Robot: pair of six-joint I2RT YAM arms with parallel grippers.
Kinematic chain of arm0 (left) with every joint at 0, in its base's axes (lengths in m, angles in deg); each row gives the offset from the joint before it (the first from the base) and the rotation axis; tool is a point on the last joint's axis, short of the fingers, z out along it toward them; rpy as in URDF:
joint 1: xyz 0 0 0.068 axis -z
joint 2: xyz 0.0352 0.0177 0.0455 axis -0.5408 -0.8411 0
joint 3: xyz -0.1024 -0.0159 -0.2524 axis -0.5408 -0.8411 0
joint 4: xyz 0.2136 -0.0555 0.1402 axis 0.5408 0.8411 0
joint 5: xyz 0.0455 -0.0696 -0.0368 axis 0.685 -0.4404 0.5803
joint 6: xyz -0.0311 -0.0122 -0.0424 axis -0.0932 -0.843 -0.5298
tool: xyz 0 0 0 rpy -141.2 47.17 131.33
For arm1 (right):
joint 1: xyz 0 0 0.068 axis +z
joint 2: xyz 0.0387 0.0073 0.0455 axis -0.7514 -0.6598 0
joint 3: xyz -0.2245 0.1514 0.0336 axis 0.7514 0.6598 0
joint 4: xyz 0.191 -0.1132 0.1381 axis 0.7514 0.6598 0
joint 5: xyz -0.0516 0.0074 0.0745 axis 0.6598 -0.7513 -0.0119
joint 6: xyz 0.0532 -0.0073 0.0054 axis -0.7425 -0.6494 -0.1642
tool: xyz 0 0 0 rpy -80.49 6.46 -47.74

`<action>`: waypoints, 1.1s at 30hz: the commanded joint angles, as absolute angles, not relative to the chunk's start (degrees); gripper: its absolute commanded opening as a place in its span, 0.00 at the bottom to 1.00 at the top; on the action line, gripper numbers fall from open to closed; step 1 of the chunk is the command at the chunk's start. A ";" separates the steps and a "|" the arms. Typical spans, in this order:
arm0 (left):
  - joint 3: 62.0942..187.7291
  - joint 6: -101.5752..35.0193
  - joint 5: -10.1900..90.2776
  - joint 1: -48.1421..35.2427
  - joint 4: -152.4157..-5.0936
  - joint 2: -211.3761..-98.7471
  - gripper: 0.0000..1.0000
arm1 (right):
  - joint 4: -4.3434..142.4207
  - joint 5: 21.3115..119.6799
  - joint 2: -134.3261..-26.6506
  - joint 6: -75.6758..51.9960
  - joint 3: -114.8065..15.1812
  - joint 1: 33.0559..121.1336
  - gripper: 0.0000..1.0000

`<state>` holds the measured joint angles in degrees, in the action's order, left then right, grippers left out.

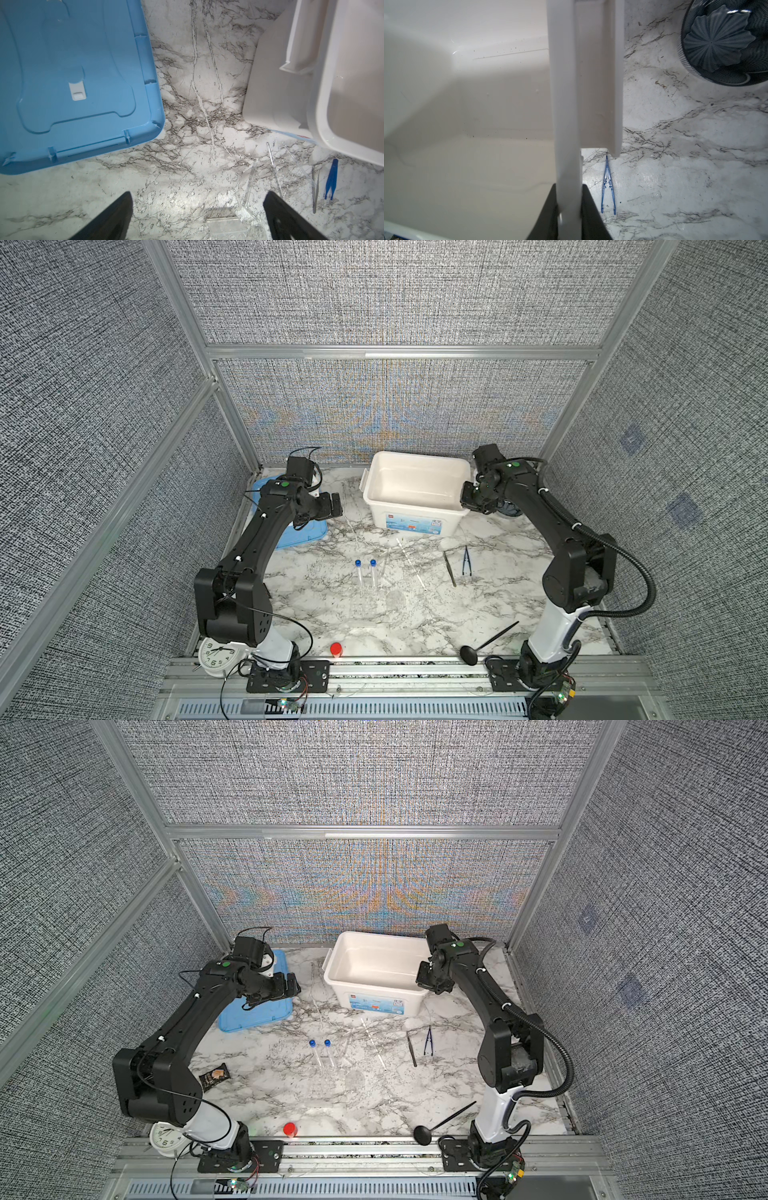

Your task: Organize the chemistry lab equipment

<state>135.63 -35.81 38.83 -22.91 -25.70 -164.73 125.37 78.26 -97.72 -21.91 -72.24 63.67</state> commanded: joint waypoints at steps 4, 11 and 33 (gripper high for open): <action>136.14 -35.57 36.32 -22.98 -24.44 -164.51 0.99 | 125.65 73.18 -97.53 -14.47 -72.11 63.92 0.16; 136.43 -35.14 35.28 -22.92 -24.48 -164.15 0.99 | 124.75 73.17 -98.02 -9.85 -72.80 63.92 0.19; 134.24 -38.48 37.20 -23.07 -28.62 -162.95 0.99 | 117.52 80.20 -74.85 -1.88 -55.85 70.61 0.48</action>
<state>134.47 -37.23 36.66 -22.98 -26.81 -163.46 119.91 76.95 -78.33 -5.84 -60.26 68.07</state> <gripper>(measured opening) 0.989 0.483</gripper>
